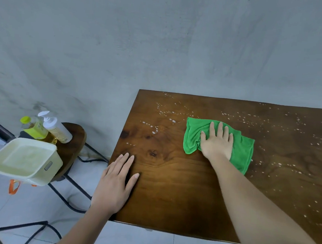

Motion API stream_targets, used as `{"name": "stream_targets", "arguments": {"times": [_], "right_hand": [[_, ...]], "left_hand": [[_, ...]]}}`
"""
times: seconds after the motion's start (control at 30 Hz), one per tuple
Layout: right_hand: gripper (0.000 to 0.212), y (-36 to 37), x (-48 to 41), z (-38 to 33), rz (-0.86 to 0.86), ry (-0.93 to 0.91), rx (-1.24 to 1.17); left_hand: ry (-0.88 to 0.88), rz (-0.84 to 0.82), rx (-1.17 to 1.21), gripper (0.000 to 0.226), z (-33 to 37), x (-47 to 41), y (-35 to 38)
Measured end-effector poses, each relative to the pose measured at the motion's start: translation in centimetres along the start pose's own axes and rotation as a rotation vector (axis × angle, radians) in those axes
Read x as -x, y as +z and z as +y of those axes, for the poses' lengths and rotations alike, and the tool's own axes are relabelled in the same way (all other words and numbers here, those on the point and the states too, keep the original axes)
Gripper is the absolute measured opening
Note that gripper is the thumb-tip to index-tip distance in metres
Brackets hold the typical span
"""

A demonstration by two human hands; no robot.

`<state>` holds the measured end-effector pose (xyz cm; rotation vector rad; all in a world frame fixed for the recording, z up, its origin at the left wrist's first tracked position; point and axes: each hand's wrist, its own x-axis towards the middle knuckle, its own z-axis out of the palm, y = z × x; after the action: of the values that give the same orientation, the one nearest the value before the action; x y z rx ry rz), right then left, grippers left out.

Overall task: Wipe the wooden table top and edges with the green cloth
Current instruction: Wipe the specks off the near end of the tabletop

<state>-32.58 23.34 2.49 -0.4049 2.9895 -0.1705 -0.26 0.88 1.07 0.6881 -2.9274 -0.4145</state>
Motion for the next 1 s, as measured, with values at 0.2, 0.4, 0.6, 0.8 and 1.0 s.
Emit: {"name": "stream_targets", "arguments": {"times": [0.2,0.4,0.6,0.8,1.0], "right_hand": [[0.079,0.9,2.3,-8.9,-0.043,-0.189,0.031],[0.075,2.4,6.4,-19.5,-0.128,-0.606,0.051],[0.072,2.2,2.6,-19.9,-0.195,-0.997,0.088],[0.079,-0.1,-5.3,-12.8,-0.159,-0.848,0.063],[0.086,-1.8,-12.4,-1.8,-0.059,-0.5,0.042]], "left_hand": [[-0.017,-0.022,0.001,0.075,0.0,0.0,-0.2],[0.005,-0.015,0.017,0.073,-0.3,0.0,-0.2],[-0.015,-0.006,0.018,0.074,-0.5,0.1,0.3],[-0.035,-0.007,0.022,0.074,-0.5,0.0,0.1],[-0.062,-0.026,0.032,0.078,-0.2,-0.1,0.0]]}}
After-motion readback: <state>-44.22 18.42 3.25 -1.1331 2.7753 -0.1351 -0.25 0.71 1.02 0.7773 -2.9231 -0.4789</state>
